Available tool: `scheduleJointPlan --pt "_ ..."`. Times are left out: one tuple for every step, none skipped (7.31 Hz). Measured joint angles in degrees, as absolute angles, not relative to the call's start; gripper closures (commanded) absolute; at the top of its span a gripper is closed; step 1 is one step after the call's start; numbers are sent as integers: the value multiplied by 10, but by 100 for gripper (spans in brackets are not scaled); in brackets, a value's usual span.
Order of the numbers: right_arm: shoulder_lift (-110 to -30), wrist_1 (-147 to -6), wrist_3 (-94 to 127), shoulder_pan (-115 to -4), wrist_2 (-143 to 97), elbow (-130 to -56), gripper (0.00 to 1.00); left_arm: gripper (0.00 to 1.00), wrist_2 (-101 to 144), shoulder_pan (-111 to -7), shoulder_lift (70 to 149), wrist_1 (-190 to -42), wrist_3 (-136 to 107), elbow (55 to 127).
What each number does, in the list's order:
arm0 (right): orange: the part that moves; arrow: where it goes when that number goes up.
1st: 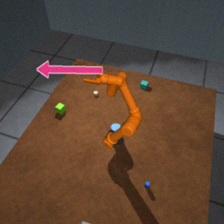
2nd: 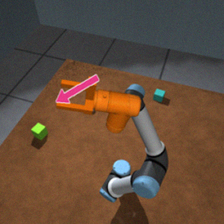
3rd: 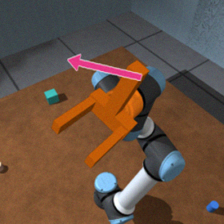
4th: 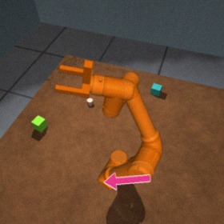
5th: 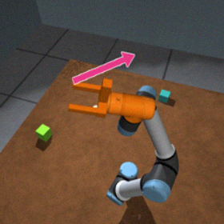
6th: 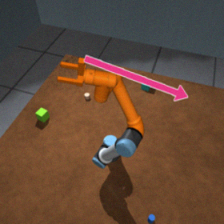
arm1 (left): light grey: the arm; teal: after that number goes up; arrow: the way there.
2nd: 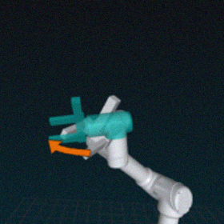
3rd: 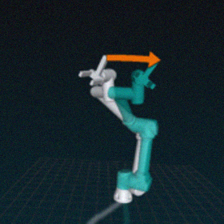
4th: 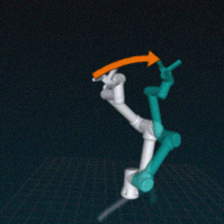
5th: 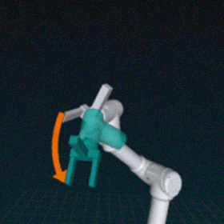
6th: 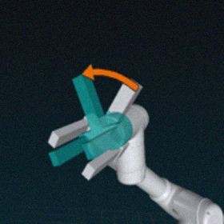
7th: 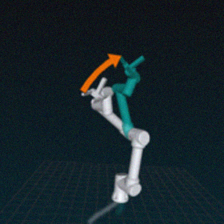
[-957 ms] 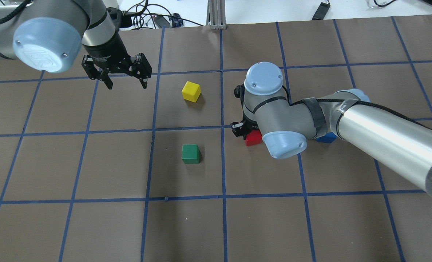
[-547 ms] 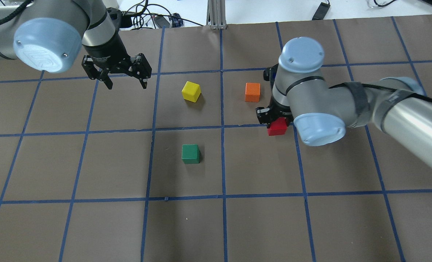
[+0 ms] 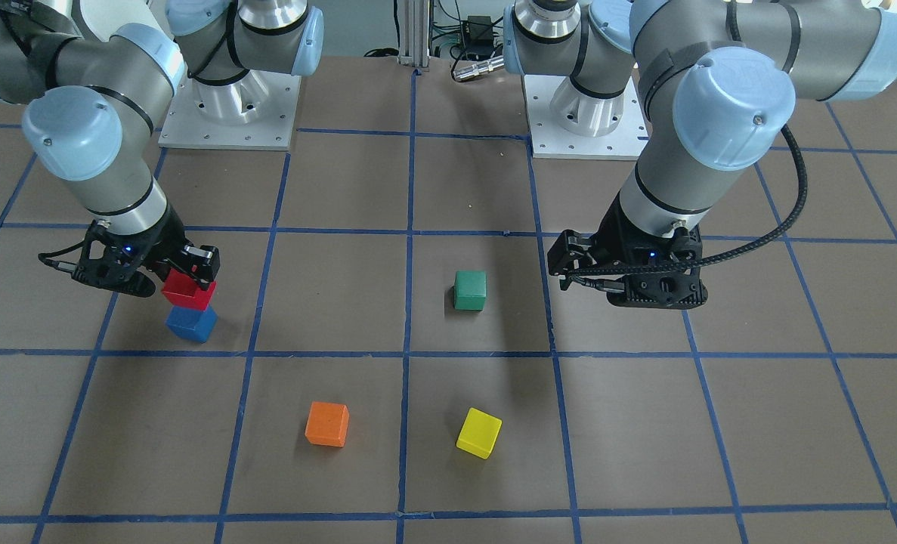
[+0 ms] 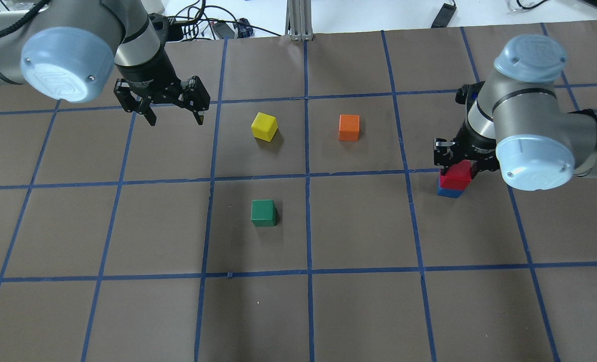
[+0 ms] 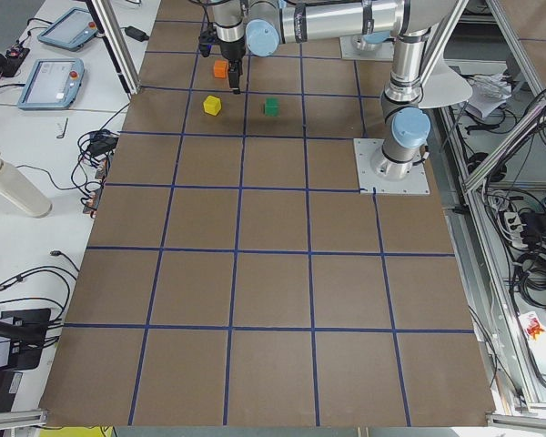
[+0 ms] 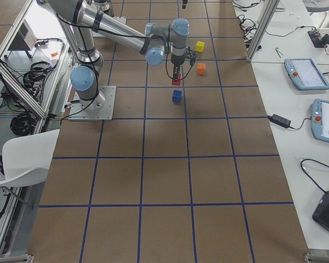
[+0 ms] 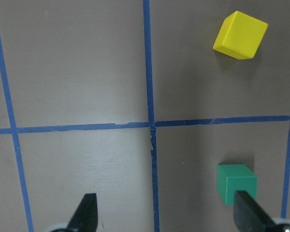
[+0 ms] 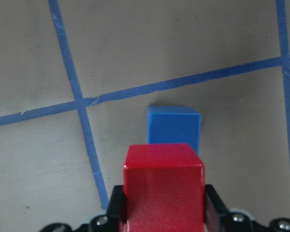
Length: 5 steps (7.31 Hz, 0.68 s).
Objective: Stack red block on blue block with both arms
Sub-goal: 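Carry the red cube with the right gripper over the blue cube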
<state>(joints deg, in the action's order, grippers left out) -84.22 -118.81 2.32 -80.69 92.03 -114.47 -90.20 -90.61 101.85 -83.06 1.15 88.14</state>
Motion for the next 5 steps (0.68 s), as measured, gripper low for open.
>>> scheduleJointPlan --pt "-841 -1190 7 -791 920 -1148 99 0 -902 -906 1018 -831 12 882" --pt "-837 -1192 0 -783 918 -1150 99 0 -903 -906 1018 -831 13 882" --pt "-829 -1193 -1 -779 918 -1146 100 0 -904 -906 1018 -831 14 881" --pt "-819 -1193 -3 -778 918 -1138 99 0 -905 -906 1018 -831 15 880" --pt "-813 -1193 -3 -778 918 -1131 99 0 -905 -906 1018 -831 16 878"
